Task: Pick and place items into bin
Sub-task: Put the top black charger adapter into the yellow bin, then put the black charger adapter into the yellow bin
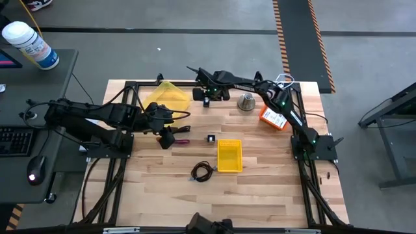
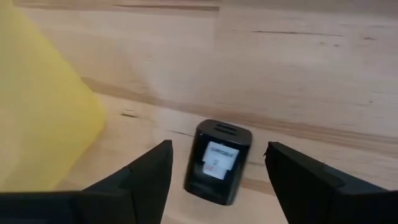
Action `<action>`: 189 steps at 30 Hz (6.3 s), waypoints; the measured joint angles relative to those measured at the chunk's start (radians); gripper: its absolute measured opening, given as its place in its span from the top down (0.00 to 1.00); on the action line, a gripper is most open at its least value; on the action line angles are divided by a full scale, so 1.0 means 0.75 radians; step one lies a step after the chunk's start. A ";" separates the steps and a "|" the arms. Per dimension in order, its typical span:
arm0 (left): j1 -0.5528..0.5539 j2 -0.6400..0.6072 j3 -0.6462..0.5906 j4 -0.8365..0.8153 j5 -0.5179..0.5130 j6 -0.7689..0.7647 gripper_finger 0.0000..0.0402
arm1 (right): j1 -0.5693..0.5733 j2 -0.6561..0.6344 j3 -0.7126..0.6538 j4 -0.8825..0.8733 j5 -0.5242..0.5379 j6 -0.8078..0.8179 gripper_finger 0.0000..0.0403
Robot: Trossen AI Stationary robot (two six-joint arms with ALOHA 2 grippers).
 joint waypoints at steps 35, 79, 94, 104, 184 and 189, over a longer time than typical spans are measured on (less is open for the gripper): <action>0.000 0.000 0.000 0.001 -0.020 0.015 0.62 | -0.007 0.006 0.002 -0.120 -0.052 -0.107 0.64; 0.000 0.000 0.000 0.045 -0.097 0.010 0.62 | -0.003 -0.121 -0.001 -0.223 -0.147 -0.205 0.46; 0.000 0.001 0.000 0.044 -0.077 0.011 0.62 | -0.016 -0.039 -0.002 -0.180 -0.139 -0.032 0.33; 0.000 0.001 0.000 0.044 -0.069 0.035 0.62 | -0.026 0.005 -0.002 -0.201 -0.112 -0.008 0.37; 0.000 0.001 0.000 0.064 -0.060 0.068 0.62 | 0.702 -0.746 -0.781 -0.233 -0.028 -0.661 0.52; 0.000 0.001 0.000 0.063 -0.047 0.065 0.62 | 0.702 -0.746 -0.780 -0.241 -0.034 -0.675 0.47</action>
